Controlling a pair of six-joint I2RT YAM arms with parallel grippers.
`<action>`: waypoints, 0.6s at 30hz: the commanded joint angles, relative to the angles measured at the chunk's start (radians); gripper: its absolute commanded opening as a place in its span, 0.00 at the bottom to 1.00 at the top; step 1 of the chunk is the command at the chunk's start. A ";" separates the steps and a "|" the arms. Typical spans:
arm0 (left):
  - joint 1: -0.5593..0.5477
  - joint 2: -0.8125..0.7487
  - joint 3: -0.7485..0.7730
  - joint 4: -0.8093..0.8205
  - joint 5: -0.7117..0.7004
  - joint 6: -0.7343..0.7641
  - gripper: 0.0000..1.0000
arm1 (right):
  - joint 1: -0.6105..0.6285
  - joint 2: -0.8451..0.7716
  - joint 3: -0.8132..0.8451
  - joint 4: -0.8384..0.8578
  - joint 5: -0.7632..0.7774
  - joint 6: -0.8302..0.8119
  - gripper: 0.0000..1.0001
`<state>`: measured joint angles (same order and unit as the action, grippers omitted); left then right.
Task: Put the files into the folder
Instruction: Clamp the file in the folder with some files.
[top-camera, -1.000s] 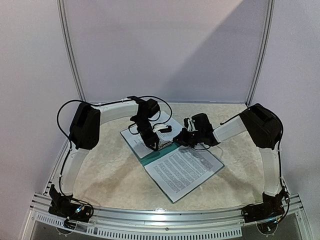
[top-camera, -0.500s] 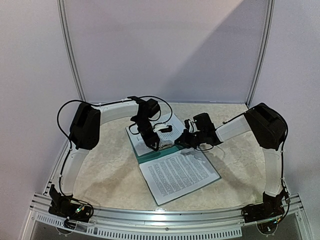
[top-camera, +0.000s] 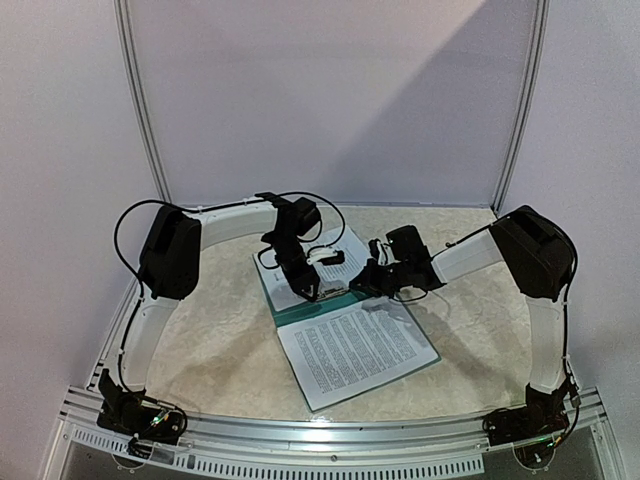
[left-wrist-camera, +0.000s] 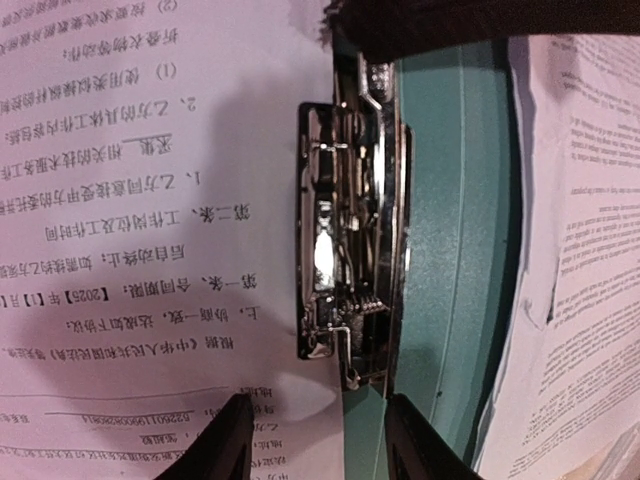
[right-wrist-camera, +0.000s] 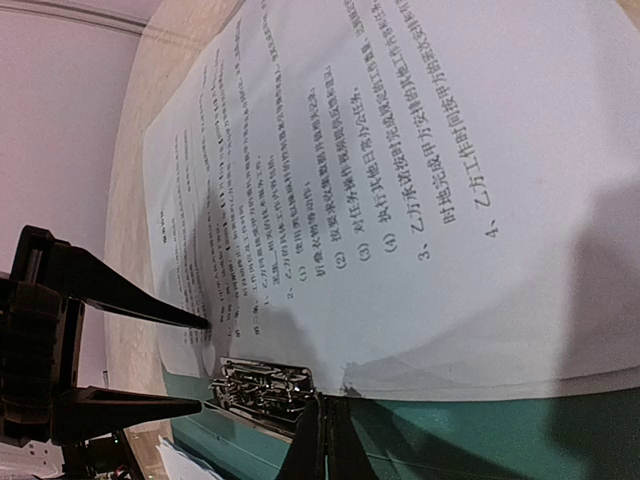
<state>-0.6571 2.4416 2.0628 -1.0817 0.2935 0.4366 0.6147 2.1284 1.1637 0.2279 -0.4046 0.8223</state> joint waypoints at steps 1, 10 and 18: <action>0.000 0.068 -0.015 -0.005 -0.054 0.000 0.47 | 0.012 0.058 -0.042 -0.258 0.067 -0.024 0.02; 0.001 0.074 -0.015 -0.003 -0.058 -0.003 0.47 | 0.028 0.095 -0.085 -0.319 0.146 -0.038 0.01; 0.002 0.076 -0.019 -0.004 -0.068 -0.004 0.46 | 0.030 0.092 -0.101 -0.316 0.116 -0.079 0.01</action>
<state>-0.6571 2.4424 2.0636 -1.0809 0.2878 0.4366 0.6304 2.1281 1.1572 0.2108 -0.3500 0.8005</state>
